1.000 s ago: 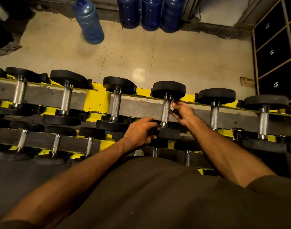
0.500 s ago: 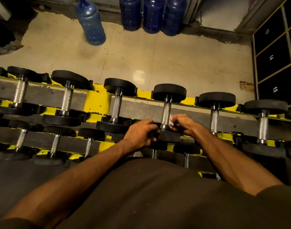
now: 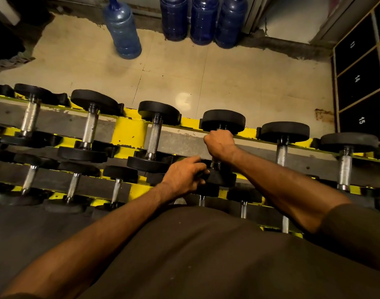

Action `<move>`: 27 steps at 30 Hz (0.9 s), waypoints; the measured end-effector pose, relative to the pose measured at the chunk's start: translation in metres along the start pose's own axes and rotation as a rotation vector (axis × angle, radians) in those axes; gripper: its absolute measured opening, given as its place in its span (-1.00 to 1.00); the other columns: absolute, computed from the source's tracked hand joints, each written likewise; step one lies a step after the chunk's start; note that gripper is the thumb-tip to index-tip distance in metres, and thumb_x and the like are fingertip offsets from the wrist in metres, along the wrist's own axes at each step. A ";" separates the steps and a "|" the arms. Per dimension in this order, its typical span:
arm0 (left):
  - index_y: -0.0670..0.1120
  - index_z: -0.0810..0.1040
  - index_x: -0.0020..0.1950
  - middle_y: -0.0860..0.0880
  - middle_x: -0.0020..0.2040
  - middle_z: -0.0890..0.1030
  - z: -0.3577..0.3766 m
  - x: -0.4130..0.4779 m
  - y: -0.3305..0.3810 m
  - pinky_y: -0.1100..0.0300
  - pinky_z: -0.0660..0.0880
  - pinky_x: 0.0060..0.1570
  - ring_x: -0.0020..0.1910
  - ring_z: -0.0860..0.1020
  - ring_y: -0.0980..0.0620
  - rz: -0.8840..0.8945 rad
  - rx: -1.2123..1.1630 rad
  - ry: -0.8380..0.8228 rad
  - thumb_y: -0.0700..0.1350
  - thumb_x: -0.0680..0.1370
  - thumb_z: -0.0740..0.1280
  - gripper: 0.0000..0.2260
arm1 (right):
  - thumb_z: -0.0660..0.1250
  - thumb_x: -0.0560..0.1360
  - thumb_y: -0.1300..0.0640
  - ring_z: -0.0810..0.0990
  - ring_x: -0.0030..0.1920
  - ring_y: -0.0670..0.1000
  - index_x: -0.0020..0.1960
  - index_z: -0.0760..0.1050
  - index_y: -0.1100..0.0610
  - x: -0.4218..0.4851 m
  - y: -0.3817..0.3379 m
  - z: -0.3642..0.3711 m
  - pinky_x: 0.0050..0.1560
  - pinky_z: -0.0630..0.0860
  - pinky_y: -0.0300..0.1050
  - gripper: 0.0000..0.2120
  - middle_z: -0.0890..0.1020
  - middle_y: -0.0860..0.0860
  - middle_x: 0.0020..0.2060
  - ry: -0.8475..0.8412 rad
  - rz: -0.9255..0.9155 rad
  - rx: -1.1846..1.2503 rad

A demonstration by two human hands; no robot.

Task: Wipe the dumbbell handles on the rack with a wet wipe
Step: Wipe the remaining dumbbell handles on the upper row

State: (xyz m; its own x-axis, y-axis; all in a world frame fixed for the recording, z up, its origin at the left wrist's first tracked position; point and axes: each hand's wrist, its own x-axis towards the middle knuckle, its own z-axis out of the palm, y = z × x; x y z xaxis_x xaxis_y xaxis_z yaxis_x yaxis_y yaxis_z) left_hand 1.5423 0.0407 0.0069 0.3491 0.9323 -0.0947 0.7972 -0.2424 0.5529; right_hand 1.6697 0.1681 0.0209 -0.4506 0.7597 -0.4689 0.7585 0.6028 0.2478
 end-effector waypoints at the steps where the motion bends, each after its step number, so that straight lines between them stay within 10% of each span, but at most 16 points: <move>1: -0.04 0.61 0.13 -0.02 0.09 0.54 0.000 0.000 0.000 0.23 0.46 -0.03 0.03 0.50 0.05 -0.001 0.002 0.002 -0.03 0.50 0.50 -0.76 | 0.33 0.58 0.08 0.55 -0.12 0.08 0.18 0.57 0.14 0.001 -0.004 -0.003 -0.18 0.45 0.00 -0.78 0.58 0.06 -0.11 -0.046 -0.018 -0.028; 8: -0.03 0.62 0.14 -0.02 0.11 0.55 0.001 0.001 -0.001 0.21 0.48 0.02 0.06 0.51 0.04 0.010 0.000 -0.007 -0.04 0.49 0.50 -0.75 | 0.40 0.52 0.16 0.53 -0.26 -0.03 0.00 0.57 0.15 0.004 0.004 -0.007 -0.30 0.45 -0.17 -0.92 0.59 0.01 -0.21 -0.275 -0.096 0.231; 14: -0.04 0.61 0.15 -0.02 0.12 0.53 0.000 0.002 -0.004 0.25 0.44 0.00 0.04 0.49 0.07 0.012 -0.001 -0.010 -0.03 0.50 0.49 -0.74 | 0.33 0.56 0.20 0.57 -0.19 0.09 0.05 0.61 0.15 0.005 0.016 -0.014 -0.13 0.55 0.01 -0.88 0.61 0.08 -0.16 0.075 0.027 0.102; 19: -0.03 0.64 0.17 0.00 0.15 0.55 0.000 0.003 -0.002 0.27 0.37 0.00 0.07 0.50 0.06 0.028 -0.010 -0.008 -0.04 0.50 0.50 -0.74 | 0.37 0.55 0.08 0.58 -0.20 -0.05 0.09 0.64 0.09 -0.008 0.006 0.002 -0.27 0.52 -0.17 -0.84 0.61 -0.03 -0.20 -0.358 -0.147 0.382; 24: -0.03 0.63 0.13 -0.01 0.10 0.55 -0.002 0.002 -0.004 0.20 0.49 0.00 0.03 0.49 0.07 0.016 0.003 0.000 -0.03 0.50 0.50 -0.76 | 0.35 0.57 0.08 0.60 -0.08 0.06 0.09 0.60 0.11 -0.005 0.001 -0.007 -0.09 0.56 -0.01 -0.85 0.60 0.03 -0.13 -0.070 -0.082 0.133; 27: -0.02 0.65 0.13 -0.01 0.13 0.57 0.002 0.000 -0.005 0.24 0.42 -0.01 0.05 0.52 0.04 0.008 -0.014 0.006 -0.04 0.48 0.52 -0.75 | 0.31 0.59 0.05 0.55 -0.13 0.01 0.08 0.59 0.11 -0.016 -0.001 -0.004 -0.17 0.45 -0.12 -0.83 0.55 0.01 -0.16 -0.196 -0.191 0.205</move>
State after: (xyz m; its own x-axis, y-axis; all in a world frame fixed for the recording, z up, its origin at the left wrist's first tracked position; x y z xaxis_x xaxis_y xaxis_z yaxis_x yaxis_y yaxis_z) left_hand 1.5391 0.0421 0.0027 0.3525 0.9319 -0.0849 0.7872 -0.2463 0.5654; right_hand 1.6740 0.1565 0.0313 -0.5096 0.5647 -0.6492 0.7569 0.6530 -0.0261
